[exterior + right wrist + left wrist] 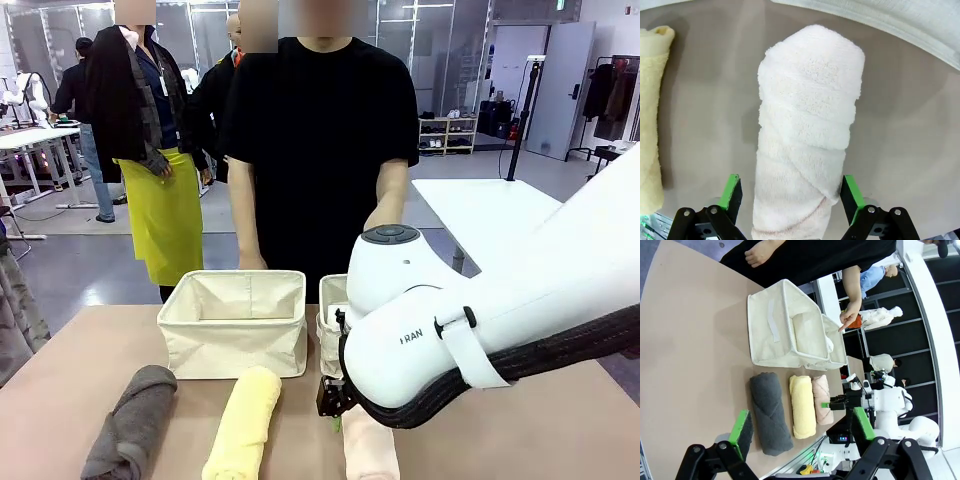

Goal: Divide the towels into two baskets.
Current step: Pick up one hotel-folded towel from the bottom of the table and place it in the Fabric basket indicated by the person.

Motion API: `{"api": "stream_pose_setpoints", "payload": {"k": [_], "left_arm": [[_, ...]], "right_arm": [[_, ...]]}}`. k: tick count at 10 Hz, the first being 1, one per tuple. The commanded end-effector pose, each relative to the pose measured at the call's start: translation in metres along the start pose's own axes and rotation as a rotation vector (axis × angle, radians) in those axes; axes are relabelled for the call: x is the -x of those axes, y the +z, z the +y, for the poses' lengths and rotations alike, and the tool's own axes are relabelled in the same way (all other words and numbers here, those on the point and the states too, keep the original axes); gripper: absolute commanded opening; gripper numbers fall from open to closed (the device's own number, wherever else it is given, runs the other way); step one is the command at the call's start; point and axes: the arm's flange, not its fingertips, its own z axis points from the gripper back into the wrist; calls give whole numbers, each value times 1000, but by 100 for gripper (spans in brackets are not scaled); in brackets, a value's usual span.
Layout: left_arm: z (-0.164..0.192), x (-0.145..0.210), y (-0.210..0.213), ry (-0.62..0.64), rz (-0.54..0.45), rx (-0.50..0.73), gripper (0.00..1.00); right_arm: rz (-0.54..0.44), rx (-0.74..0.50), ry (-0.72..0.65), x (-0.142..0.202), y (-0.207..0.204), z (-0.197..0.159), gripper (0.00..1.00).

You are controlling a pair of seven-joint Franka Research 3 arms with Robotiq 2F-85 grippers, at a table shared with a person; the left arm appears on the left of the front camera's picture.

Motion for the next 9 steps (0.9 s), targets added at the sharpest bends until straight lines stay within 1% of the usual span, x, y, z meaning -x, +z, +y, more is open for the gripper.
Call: {"api": "stream_pose_setpoints", "payload": {"k": [1, 2, 3, 4, 5, 6, 7, 8, 9], "left_arm": [[-1, 0, 3, -7, -9, 16, 100], [-1, 0, 3, -7, -9, 16, 100], [-1, 0, 3, -7, -9, 16, 100], [-1, 0, 3, -7, -9, 16, 100], [-1, 0, 3, -7, -9, 16, 100], [-1, 0, 3, -7, -9, 16, 100], [-1, 0, 3, -7, -9, 16, 100], [-1, 0, 3, -7, -9, 16, 100], [-1, 0, 3, -7, -9, 16, 100]], "right_arm": [[16, -31, -87, 1, -13, 11, 100], [8, -35, -97, 2, -17, 9, 94], [6, -38, -100, 2, -17, 8, 83], [8, -39, -103, 2, -16, 8, 74], [9, -37, -103, 1, -16, 7, 63], [10, -34, -105, 1, -17, 7, 54], [7, -22, -106, 2, -16, 7, 43], [0, -3, -107, 2, -13, 6, 34], [-14, 26, -93, 1, -1, 6, 25]]}}
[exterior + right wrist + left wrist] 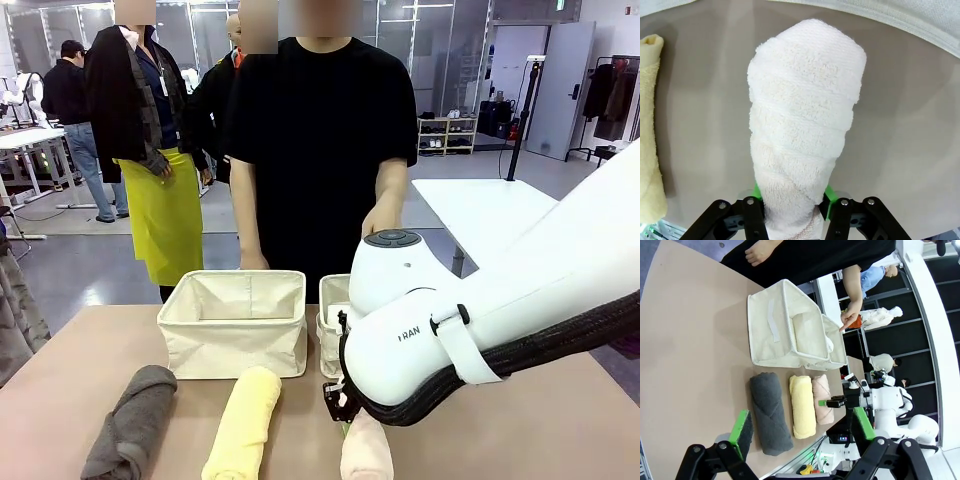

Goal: Divide the towels into two baskets.
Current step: Pick up one hotel-folded towel from the bottom of the table and place it in the Fabric basket indicated by the person.

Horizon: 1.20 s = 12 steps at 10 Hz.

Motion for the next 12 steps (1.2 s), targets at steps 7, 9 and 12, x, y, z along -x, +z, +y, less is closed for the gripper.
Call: {"api": "stream_pose_setpoints", "payload": {"k": [7, 9, 12], "left_arm": [[-1, 0, 3, -7, -9, 16, 100], [-1, 0, 3, -7, -9, 16, 100], [-1, 0, 3, -7, -9, 16, 100]], "right_arm": [[-170, 30, 627, -27, 191, -27, 25], [-144, -9, 973, -47, 200, -35, 25], [-286, 138, 764, -50, 201, -26, 25]]}}
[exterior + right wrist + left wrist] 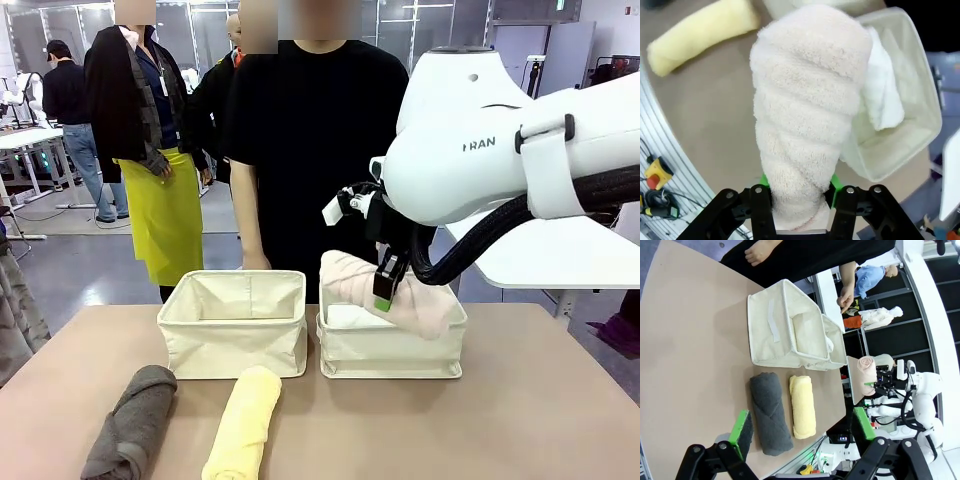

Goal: Divide the towels into two baskets.
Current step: Pick up one hotel-folded towel from the bottom of the table and place it in the Fabric basket indicated by the person.

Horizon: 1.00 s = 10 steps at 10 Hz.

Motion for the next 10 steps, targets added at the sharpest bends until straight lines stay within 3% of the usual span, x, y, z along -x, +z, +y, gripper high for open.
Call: {"api": "stream_pose_setpoints", "payload": {"k": [1, 3, 4, 5, 6, 8, 10], "left_arm": [[-1, 0, 3, -7, -9, 16, 100], [-1, 0, 3, -7, -9, 16, 100], [-1, 0, 3, -7, -9, 16, 100], [-1, 0, 3, -7, -9, 16, 100], [-1, 0, 3, -7, -9, 16, 100], [-1, 0, 3, -7, -9, 16, 100], [-1, 0, 3, -7, -9, 16, 100]], "right_arm": [[19, -42, 51, 2, -2, 5, 25], [19, -42, 51, 2, -2, 5, 25], [11, -4, 7, 0, -2, 2, 41], [32, 108, 75, -8, 6, -20, 41], [-38, 122, 159, -25, 9, -46, 41], [-6, 131, 381, -55, -8, -84, 41], [66, 58, 594, -85, -58, -127, 41]]}}
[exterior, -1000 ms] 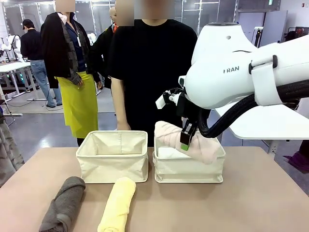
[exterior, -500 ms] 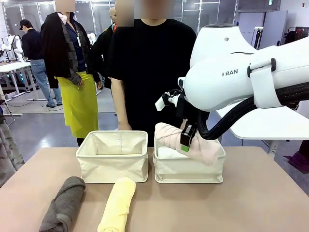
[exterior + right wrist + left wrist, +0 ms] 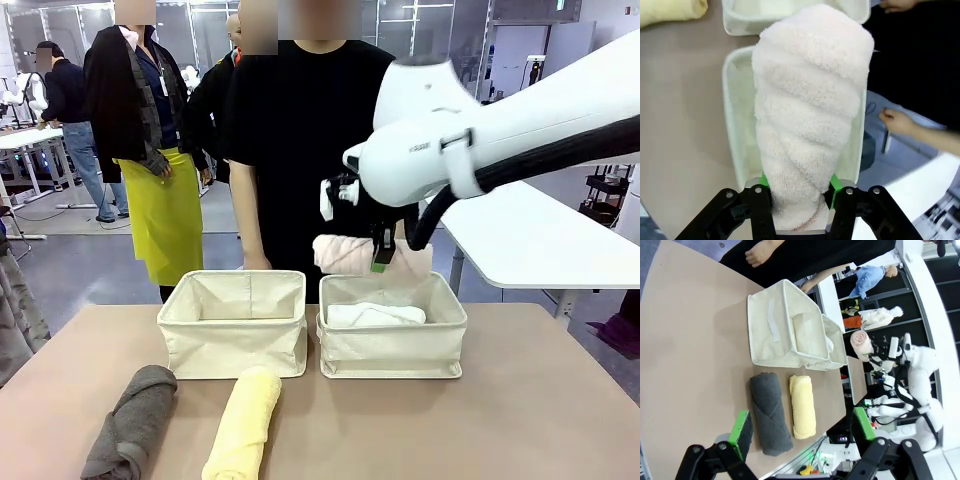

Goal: Divide the towels into two baskets.
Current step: Pick up one hotel-folded towel from the bottom of the table and place it in the Fabric basket indicated by the person.

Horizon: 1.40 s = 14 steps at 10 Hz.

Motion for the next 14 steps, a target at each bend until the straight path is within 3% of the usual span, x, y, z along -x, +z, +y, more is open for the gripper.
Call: {"api": "stream_pose_setpoints", "payload": {"k": [1, 3, 7, 9, 12, 13, 14], "left_arm": [[-1, 0, 3, -7, -9, 16, 100], [-1, 0, 3, -7, -9, 16, 100], [-1, 0, 3, -7, -9, 16, 100], [-1, 0, 3, -7, -9, 16, 100], [-1, 0, 3, -7, -9, 16, 100], [-1, 0, 3, -7, -9, 16, 100], [-1, 0, 3, -7, -9, 16, 100]], "right_arm": [[12, -73, 192, -5, -32, -33, 41], [20, -166, 245, 5, -54, -36, 41], [67, -261, 217, 31, -80, -32, 41], [-2, -312, 195, 39, -100, -31, 41], [4, -322, 167, 39, -113, -31, 41], [0, -328, 166, 39, -116, -30, 47], [-8, -340, 158, 40, -117, -29, 64]]}}
